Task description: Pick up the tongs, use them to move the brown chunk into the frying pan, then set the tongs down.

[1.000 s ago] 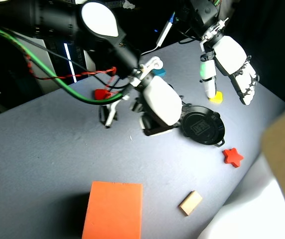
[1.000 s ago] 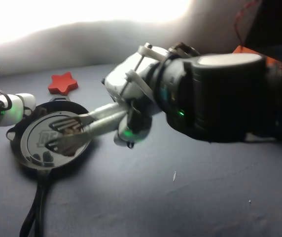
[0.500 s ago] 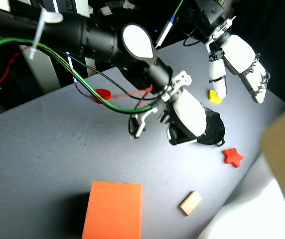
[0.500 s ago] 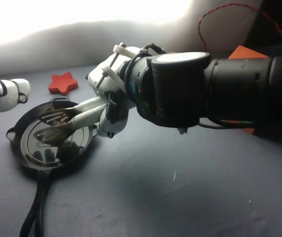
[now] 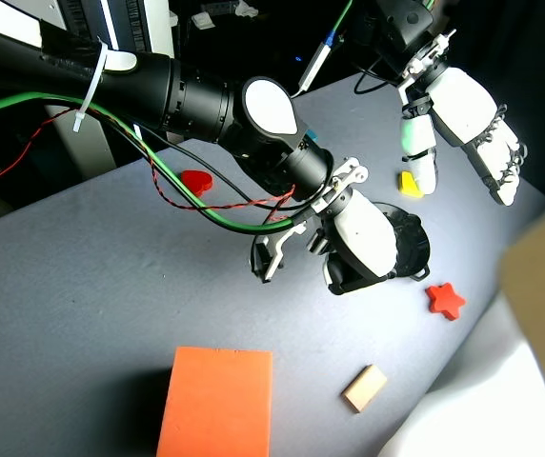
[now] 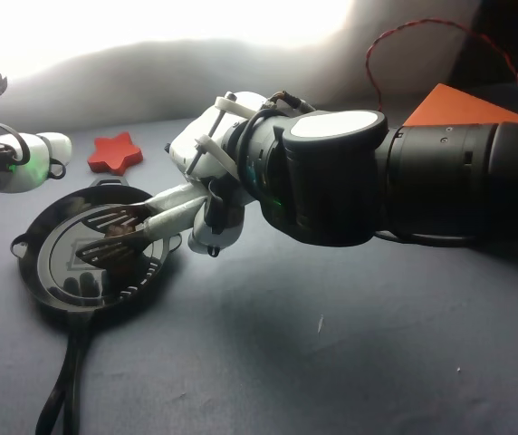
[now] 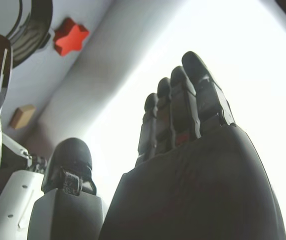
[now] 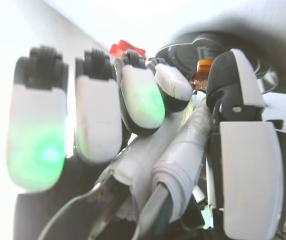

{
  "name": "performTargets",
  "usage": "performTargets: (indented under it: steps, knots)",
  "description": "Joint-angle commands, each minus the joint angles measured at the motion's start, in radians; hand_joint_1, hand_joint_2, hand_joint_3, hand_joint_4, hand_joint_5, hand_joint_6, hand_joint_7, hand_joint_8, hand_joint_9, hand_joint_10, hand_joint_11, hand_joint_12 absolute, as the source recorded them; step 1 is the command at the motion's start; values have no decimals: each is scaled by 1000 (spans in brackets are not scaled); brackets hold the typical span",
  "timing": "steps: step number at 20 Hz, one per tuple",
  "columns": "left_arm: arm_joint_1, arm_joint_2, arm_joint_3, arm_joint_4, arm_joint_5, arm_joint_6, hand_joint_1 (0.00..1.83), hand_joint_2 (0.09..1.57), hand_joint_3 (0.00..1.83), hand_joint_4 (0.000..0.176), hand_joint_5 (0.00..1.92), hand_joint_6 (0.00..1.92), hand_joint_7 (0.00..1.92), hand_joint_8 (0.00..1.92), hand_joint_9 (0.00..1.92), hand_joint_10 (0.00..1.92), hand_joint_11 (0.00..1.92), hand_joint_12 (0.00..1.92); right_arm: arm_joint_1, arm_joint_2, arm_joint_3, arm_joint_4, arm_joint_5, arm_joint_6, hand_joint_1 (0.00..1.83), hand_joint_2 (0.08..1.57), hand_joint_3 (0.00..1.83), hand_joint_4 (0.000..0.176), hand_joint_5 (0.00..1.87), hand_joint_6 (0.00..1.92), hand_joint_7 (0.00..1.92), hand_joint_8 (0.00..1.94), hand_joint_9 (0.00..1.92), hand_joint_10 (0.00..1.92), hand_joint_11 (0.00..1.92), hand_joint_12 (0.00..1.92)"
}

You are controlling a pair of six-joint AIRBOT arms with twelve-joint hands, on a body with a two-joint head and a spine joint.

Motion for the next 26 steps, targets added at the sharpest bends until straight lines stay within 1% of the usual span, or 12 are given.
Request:
performTargets:
  steps: [1,2,4,5,6,7,8,10,12,14,20,26]
  knots:
    - [-10,5,3,79,-60,4,175,1284,1,0,119,4,164,3,163,4,0,635,8,5,0,-54,20,4,581,1523,17,176,1223,1897,1438,1941,1565,1921,1611,1921]
    - [-10,5,3,77,-60,4,182,1284,1,0,123,5,165,2,162,3,0,633,9,6,-1,-54,20,4,504,1538,17,176,1200,1858,1413,1941,1531,1921,1563,1921]
    - [-10,5,2,73,-60,7,193,1293,2,0,129,5,175,6,159,6,0,602,12,10,-4,-54,21,8,463,1541,8,176,1174,1694,1394,1776,1462,1921,1470,1921]
    - [-9,5,1,72,-60,8,185,1290,0,0,141,6,187,6,172,8,0,637,12,14,-8,-54,21,7,467,1542,5,0,1029,1552,1319,1667,1369,1905,1379,1921]
    - [-8,5,1,70,-60,8,171,1292,1,0,134,2,188,4,175,7,0,657,12,18,-14,-54,25,5,511,1522,0,0,922,1452,1268,1605,1315,1879,1305,1921]
    - [-6,6,1,68,-60,8,157,1291,1,0,147,4,201,4,194,10,0,693,9,29,-29,-54,33,5,555,1460,0,0,864,1301,1149,1509,1169,1841,1077,1921]
    - [-5,6,1,68,-60,8,154,1291,1,0,144,3,199,3,190,7,0,693,8,31,-31,-54,33,4,573,1435,0,0,851,1231,1111,1489,1120,1856,1022,1921]
    - [-4,6,1,67,-60,8,124,1297,1,0,133,3,192,4,186,7,0,686,7,34,-34,-54,32,4,621,1371,0,0,796,1003,993,1225,920,1621,801,1921]
    - [-6,6,1,65,-60,8,85,1308,4,0,103,1,169,0,166,2,0,656,11,38,-37,-54,32,4,521,1393,0,0,776,915,948,1092,829,1503,670,1921]
    - [-9,6,0,64,-60,8,108,1302,1,0,116,3,189,2,189,7,0,723,18,46,-45,-54,43,0,551,1379,0,0,793,897,931,1072,802,1494,643,1921]
    - [-12,6,-8,60,-60,9,129,1296,0,0,118,0,175,0,175,1,0,668,47,85,-108,-54,54,0,491,1369,0,0,680,892,827,1090,719,1511,585,1915]
    - [-11,6,-16,59,-60,14,117,1302,0,0,116,2,167,1,185,3,0,787,79,202,-241,-55,43,-26,479,1356,0,0,607,993,789,1134,705,1501,570,1907]
